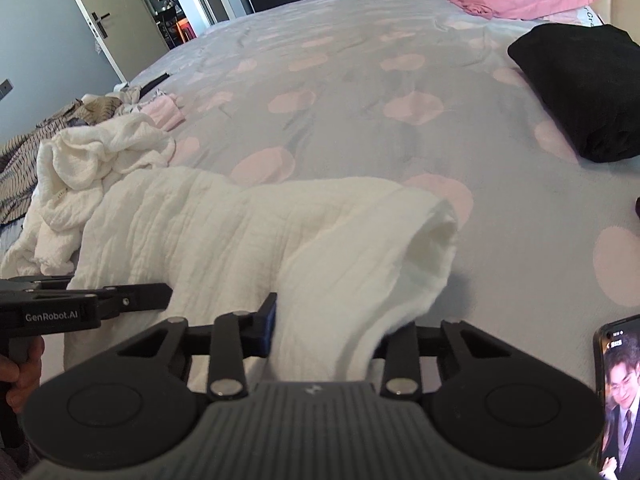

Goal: Fold clothes
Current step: 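Lift and fold the held muslin over onto itself with both tools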

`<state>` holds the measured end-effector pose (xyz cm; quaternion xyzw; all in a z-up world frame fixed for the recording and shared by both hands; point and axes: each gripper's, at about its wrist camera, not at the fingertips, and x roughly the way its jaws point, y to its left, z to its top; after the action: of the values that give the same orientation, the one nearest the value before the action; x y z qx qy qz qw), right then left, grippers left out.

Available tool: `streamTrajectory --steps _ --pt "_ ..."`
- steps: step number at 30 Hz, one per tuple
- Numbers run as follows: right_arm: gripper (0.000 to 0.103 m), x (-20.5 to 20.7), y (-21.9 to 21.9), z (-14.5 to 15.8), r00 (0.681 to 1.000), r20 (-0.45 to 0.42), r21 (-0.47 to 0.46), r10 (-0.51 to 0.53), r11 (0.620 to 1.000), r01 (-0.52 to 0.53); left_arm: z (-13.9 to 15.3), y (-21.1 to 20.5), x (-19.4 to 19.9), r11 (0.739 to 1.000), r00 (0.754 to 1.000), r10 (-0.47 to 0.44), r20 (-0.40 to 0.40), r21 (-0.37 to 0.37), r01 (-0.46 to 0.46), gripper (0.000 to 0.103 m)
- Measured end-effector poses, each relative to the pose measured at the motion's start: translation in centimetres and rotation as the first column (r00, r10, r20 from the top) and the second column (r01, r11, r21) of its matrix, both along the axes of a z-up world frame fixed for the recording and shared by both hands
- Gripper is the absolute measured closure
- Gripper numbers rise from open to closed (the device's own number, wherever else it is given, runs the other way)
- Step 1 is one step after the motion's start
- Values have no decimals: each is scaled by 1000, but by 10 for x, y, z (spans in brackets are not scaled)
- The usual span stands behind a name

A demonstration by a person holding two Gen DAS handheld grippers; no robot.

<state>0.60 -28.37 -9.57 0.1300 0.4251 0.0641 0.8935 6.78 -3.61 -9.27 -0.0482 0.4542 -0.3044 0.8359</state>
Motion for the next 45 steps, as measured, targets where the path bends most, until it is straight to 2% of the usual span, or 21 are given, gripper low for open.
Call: streamTrajectory --steps 7,13,20,25,29,32,38,45 --pt "65 -8 4 25 998 58 -17 17 1000 -16 28 3 -14 1000 995 5 96 -19 -3 81" --pt "66 -19 2 55 988 148 -20 41 999 -38 60 8 -22 997 989 21 149 -83 -9 81" --pt "67 -34 -52 104 986 134 -24 95 995 -93 99 -20 -32 985 986 -68 149 -147 90 81" --pt "67 -45 -95 140 984 118 -40 134 991 -130 118 -73 -39 960 970 -184 156 -181 212 82" --pt "67 -56 -152 169 986 82 -116 147 984 -137 121 -132 -42 922 950 -284 129 -235 308 82" --pt "67 -63 -194 189 988 49 -165 148 977 -138 119 -181 -43 888 926 -365 97 -262 378 82" --pt "67 -73 -282 195 996 -39 -194 82 977 -88 103 -273 -43 830 870 -492 36 -282 481 82" --pt "67 -79 -359 176 990 -143 -234 12 971 -45 65 -350 -47 801 827 -559 -60 -299 519 82"
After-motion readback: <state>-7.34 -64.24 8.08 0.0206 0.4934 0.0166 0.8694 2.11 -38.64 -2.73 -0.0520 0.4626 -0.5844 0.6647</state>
